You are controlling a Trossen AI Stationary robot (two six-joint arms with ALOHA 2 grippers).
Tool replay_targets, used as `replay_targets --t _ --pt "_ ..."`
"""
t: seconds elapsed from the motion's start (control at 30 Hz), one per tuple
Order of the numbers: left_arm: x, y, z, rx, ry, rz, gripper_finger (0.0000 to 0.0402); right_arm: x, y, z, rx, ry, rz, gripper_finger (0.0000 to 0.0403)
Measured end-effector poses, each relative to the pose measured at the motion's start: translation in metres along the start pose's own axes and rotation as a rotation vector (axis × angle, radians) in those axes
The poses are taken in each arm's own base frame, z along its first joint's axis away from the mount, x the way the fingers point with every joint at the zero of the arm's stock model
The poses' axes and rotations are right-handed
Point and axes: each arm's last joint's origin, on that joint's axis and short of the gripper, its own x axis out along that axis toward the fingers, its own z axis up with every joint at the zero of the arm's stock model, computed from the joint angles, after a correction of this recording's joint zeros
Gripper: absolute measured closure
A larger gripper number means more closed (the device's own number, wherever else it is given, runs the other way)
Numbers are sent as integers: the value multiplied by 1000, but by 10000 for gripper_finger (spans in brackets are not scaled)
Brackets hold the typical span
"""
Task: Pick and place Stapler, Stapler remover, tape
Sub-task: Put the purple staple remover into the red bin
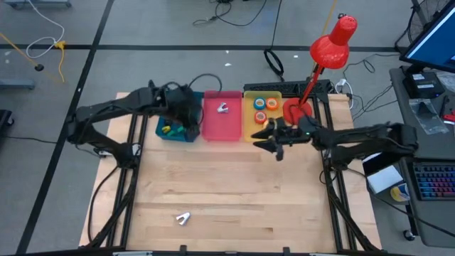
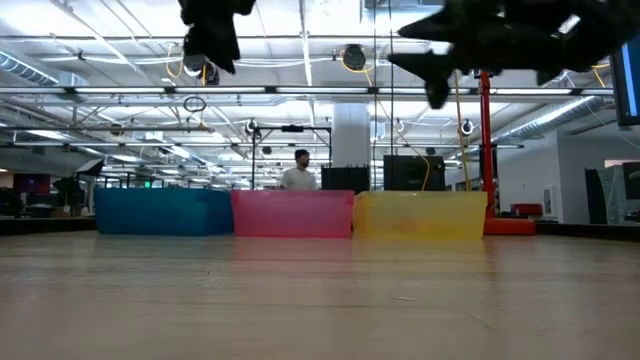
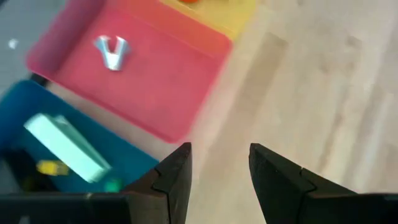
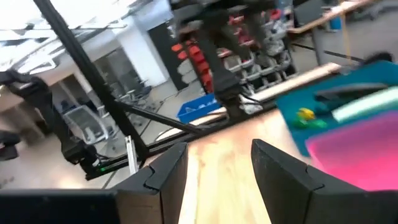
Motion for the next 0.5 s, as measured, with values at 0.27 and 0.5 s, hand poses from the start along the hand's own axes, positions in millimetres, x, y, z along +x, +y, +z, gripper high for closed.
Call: replay_targets --t 0.27,0.5 --pt "2 -62 -28 55 67 -22 240 -62 -3 -8 27 -129 -38 231" --pt "26 -99 -75 64 189 -27 240 -94 -9 -16 66 -109 -29 231"
